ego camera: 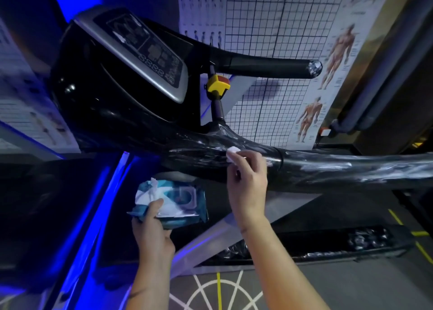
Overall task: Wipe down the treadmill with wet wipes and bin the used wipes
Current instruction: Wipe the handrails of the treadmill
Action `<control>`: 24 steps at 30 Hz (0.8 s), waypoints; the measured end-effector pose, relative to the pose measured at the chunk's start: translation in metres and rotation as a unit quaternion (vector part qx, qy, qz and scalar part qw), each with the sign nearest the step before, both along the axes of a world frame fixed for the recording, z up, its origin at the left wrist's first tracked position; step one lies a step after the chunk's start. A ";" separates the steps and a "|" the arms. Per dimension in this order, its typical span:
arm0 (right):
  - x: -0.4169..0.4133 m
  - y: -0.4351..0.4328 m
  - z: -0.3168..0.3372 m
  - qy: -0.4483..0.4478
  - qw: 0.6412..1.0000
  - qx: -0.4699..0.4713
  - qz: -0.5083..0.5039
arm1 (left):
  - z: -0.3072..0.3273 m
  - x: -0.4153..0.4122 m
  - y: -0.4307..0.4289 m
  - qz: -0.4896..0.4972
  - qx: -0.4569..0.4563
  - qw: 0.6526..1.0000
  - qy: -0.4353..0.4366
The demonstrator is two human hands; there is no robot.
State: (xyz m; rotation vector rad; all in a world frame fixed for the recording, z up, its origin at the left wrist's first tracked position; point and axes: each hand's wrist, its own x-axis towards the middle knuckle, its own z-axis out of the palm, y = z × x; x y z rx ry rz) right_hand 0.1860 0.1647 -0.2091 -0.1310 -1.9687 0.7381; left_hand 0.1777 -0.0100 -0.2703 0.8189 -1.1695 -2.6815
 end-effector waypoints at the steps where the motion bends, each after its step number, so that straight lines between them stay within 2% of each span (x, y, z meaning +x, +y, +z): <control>1: -0.002 0.005 -0.003 -0.007 1.000 -0.005 0.000 | 0.000 0.003 0.005 0.004 -0.001 1.000 -0.004; 4: 0.006 0.038 -0.014 -0.004 0.998 -0.046 -0.040 | 0.001 0.012 0.020 0.016 0.000 1.000 -0.010; 7: 0.017 0.061 -0.009 -0.013 0.995 -0.086 -0.039 | 0.004 0.021 0.035 0.032 -0.004 0.999 -0.008; 11: 0.036 0.072 0.009 -0.028 0.994 -0.098 0.031 | 0.011 0.037 0.059 0.060 0.013 0.998 0.006; 17: 0.055 0.099 0.012 -0.181 0.958 -0.137 0.176 | 0.011 0.076 0.097 0.092 0.034 0.995 0.011; 20: 0.055 0.102 0.018 -0.185 0.953 -0.114 0.212 | 0.008 0.095 0.108 0.105 0.033 0.994 0.007; 24: 0.055 0.105 0.015 -0.166 0.959 -0.104 0.203 | 0.003 0.114 0.111 0.125 0.034 0.991 0.015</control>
